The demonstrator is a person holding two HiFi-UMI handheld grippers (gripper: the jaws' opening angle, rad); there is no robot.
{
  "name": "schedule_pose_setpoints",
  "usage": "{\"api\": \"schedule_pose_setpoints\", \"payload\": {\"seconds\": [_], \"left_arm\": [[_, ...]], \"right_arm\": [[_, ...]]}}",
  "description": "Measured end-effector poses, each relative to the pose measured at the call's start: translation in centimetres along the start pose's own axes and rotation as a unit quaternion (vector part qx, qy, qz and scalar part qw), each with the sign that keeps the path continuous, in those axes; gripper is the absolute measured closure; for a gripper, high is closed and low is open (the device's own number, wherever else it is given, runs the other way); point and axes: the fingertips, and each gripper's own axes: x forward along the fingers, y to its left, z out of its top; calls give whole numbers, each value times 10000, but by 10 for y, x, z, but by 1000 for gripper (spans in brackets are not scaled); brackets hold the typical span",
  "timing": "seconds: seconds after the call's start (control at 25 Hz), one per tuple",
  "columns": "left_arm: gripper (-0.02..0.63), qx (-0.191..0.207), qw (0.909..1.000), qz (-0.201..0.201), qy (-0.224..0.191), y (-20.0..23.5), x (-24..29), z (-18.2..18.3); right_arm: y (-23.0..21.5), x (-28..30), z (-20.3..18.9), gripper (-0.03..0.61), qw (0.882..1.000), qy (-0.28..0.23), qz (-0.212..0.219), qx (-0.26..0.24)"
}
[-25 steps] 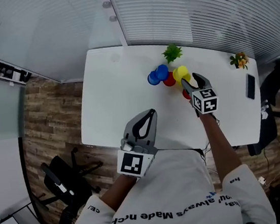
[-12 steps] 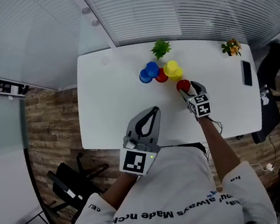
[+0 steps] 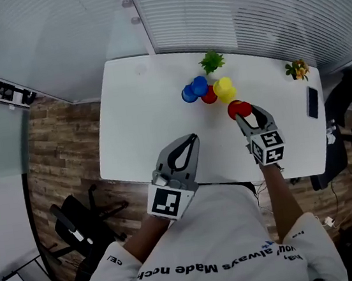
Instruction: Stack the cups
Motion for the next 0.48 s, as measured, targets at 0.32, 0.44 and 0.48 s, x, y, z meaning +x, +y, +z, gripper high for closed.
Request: {"api": "schedule_pose_setpoints", "payload": {"seconds": [0.32,0.44,0.48], "left_arm": [[592,5,9998,174,-106,9,-12,5],[592,2,9995,294,-87,15,-19,5],[592,6,9994,334,-75,18,-21,4]], "right_arm": [[17,61,107,336,9965,-261,527,-588],[14,91,106,336,9960,-18,517,-726],[13,98,104,336,9959,66,523,-739]]}}
